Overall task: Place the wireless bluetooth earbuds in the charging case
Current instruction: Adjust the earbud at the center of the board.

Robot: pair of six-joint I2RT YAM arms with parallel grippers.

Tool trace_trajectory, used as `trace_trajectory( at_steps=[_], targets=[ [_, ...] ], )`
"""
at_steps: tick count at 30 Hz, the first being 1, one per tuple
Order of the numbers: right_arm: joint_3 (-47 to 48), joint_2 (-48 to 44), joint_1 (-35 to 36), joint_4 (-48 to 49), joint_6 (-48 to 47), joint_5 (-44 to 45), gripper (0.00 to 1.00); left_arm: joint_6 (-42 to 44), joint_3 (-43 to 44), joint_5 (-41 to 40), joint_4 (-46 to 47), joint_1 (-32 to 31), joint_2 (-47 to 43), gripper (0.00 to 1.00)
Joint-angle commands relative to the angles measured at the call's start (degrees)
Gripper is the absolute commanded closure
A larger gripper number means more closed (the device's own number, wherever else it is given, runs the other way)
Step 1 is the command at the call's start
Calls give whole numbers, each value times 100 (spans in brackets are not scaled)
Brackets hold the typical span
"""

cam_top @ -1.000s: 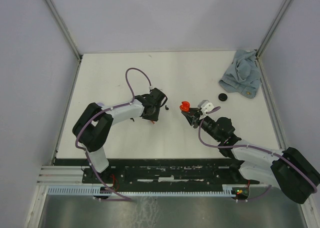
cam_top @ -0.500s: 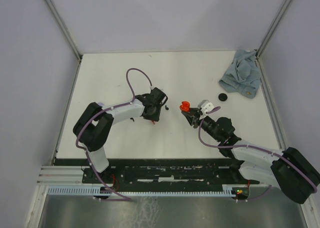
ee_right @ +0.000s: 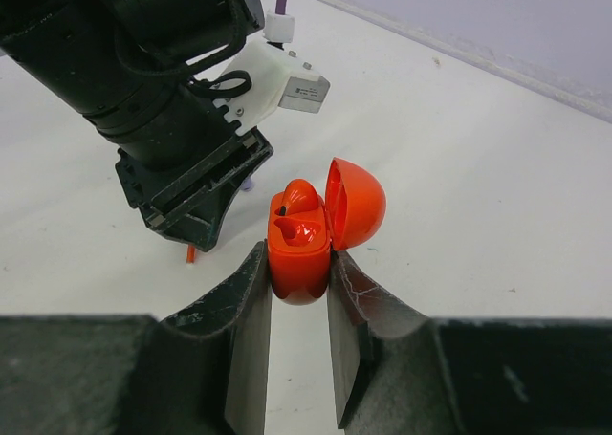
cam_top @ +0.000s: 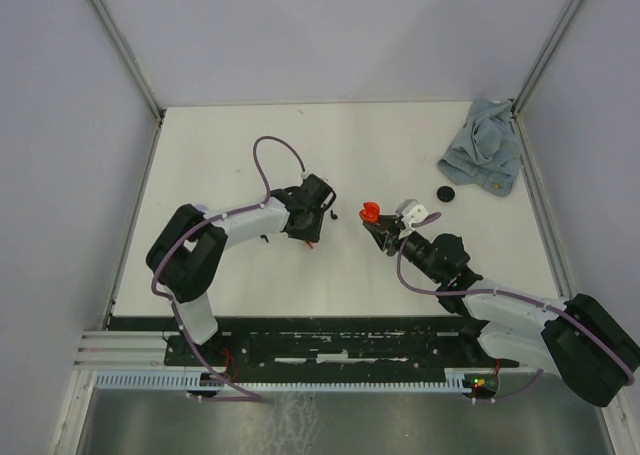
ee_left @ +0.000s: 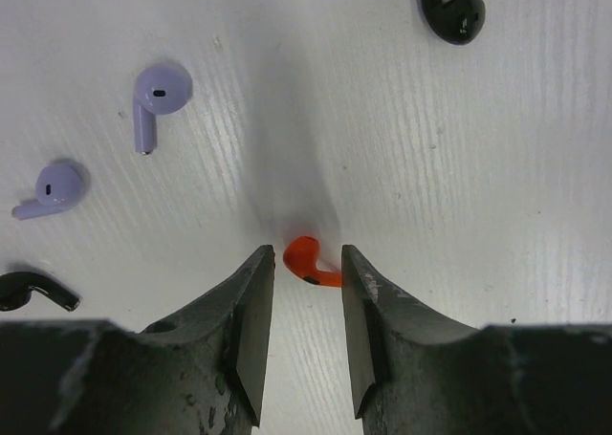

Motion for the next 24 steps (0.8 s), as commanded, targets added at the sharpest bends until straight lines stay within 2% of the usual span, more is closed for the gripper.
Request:
trace_trajectory(
  at_steps=[1, 8, 14, 24],
  targets=[
    [137, -54, 20, 183, -47, 47, 97, -272, 161, -427, -103, -31, -210, 58],
    [137, -61, 27, 157, -47, 64, 97, -622, 82, -314, -94, -31, -118, 57],
    [146, -73, 22, 139, -56, 75, 97, -585, 144, 0, 41, -31, 51, 61],
    [163, -70, 20, 77, -56, 117, 98, -344, 414, 243, 35, -81, 302, 61]
  ],
)
